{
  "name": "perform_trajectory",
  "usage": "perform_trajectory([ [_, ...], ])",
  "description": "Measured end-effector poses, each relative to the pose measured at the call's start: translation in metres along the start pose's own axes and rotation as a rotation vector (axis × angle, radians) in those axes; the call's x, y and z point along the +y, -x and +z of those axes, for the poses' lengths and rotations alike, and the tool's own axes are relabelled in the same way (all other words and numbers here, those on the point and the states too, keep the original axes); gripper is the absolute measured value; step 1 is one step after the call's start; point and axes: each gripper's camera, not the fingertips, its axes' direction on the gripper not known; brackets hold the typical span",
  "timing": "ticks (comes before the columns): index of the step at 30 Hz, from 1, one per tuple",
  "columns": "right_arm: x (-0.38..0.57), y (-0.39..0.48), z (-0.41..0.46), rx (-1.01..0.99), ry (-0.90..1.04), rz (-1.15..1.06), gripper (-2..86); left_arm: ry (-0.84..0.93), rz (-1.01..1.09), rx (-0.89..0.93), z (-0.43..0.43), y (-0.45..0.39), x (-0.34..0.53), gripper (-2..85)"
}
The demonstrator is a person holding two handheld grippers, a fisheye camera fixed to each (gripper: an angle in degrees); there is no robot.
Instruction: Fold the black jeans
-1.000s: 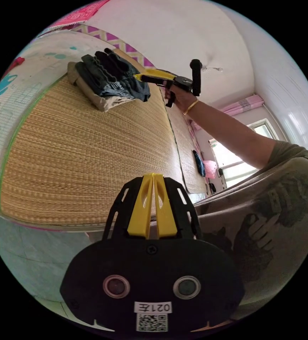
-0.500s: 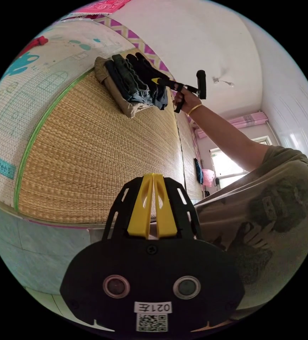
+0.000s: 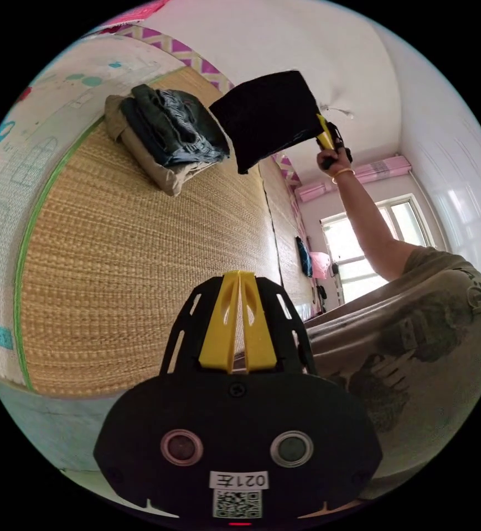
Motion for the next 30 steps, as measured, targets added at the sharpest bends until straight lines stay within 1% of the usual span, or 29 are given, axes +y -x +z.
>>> perform_trajectory([
  [2, 0.006, -0.004, -0.073, 0.013, -0.064, 0.003, 7.6, 0.024, 0.027, -0.005, 0.018, -0.016, -0.014, -1.0],
  [3, 0.009, -0.005, -0.090, 0.020, -0.073, 0.002, 7.6, 0.038, 0.042, -0.007, 0.033, -0.027, -0.023, -1.0],
  [5, 0.027, -0.013, -0.153, 0.062, -0.082, -0.010, 7.5, 0.055, 0.055, -0.012, 0.056, -0.046, -0.034, -1.0],
  [6, 0.032, -0.016, -0.168, 0.077, -0.080, -0.008, 7.5, 0.065, 0.062, -0.014, 0.074, -0.058, -0.039, -0.9],
  [8, 0.056, -0.029, -0.221, 0.161, -0.051, -0.010, 7.4, 0.079, 0.071, -0.017, 0.101, -0.078, -0.045, -0.9],
  [9, 0.062, -0.032, -0.233, 0.188, -0.042, -0.011, 7.4, 0.084, 0.069, -0.019, 0.121, -0.092, -0.047, -0.9],
  [11, 0.086, -0.049, -0.272, 0.310, 0.017, -0.019, 7.4, 0.085, 0.053, -0.022, 0.149, -0.113, -0.047, -1.0],
  [13, 0.104, -0.065, -0.288, 0.389, 0.076, -0.022, 7.4, 0.083, 0.031, -0.029, 0.185, -0.141, -0.044, -1.0],
  [15, 0.123, -0.081, -0.284, 0.484, 0.182, -0.056, 7.4, 0.086, 0.001, -0.030, 0.211, -0.157, -0.041, -0.9],
  [17, 0.161, -0.101, -0.251, 0.605, 0.352, -0.129, 7.5, 0.080, -0.031, -0.018, 0.233, -0.172, -0.037, -0.9],
  [18, 0.173, -0.107, -0.240, 0.625, 0.394, -0.146, 7.5, 0.074, -0.048, -0.006, 0.245, -0.181, -0.033, -0.9],
  [20, 0.228, -0.132, -0.193, 0.671, 0.536, -0.189, 7.6, 0.078, -0.061, -0.005, 0.258, -0.196, -0.028, -0.9],
  [22, 0.267, -0.155, -0.167, 0.698, 0.577, -0.170, 7.9, 0.094, -0.065, -0.041, 0.267, -0.212, -0.023, -1.0],
  [24, 0.299, -0.181, -0.150, 0.646, 0.595, -0.098, 8.3, 0.105, -0.068, -0.072, 0.267, -0.221, -0.021, -1.0],
  [26, 0.324, -0.197, -0.147, 0.607, 0.502, -0.004, 9.5, 0.106, -0.068, -0.094, 0.262, -0.226, -0.020, -1.0],
  [28, 0.334, -0.197, -0.148, 0.627, 0.441, -0.009, 10.7, 0.099, -0.071, -0.111, 0.253, -0.228, -0.021, -1.0],
  [30, 0.342, -0.196, -0.145, 0.648, 0.420, -0.042, 12.1, 0.098, -0.080, -0.111, 0.248, -0.225, -0.023, -1.0],
])
